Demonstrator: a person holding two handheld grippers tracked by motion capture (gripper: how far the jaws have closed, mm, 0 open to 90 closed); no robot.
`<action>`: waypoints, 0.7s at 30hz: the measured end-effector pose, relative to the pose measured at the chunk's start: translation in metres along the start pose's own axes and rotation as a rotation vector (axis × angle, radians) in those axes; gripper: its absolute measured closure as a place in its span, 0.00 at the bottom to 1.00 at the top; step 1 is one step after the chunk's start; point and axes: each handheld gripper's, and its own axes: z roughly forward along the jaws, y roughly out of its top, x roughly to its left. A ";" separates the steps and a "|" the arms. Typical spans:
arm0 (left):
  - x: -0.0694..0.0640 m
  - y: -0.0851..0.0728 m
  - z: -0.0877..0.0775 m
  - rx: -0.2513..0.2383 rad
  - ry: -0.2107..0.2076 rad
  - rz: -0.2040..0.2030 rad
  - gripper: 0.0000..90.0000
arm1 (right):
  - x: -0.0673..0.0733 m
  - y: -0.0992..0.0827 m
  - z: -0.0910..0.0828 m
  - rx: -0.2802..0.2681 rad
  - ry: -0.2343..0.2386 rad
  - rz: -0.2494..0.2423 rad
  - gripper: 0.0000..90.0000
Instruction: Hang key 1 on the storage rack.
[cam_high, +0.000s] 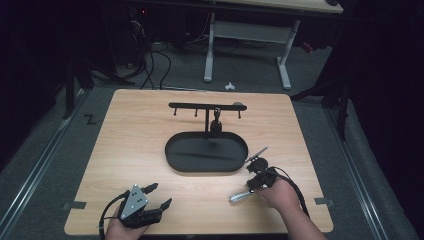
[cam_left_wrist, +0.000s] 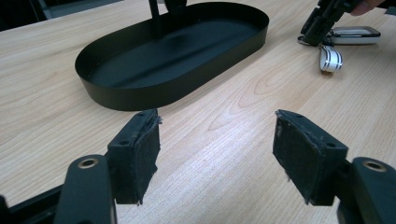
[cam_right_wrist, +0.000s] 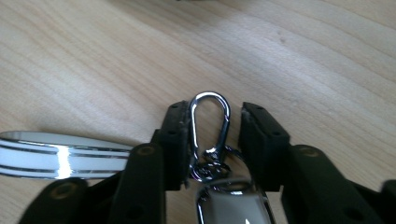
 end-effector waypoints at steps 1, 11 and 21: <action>0.000 0.000 0.000 -0.001 0.000 -0.001 0.36 | 0.001 0.000 0.000 -0.001 0.001 -0.004 0.77; 0.000 0.000 0.000 0.001 -0.001 0.002 0.36 | -0.001 0.000 -0.004 -0.010 -0.026 -0.003 0.94; -0.001 0.000 0.001 0.003 -0.003 0.006 0.36 | -0.011 -0.002 -0.010 -0.045 -0.014 0.031 0.96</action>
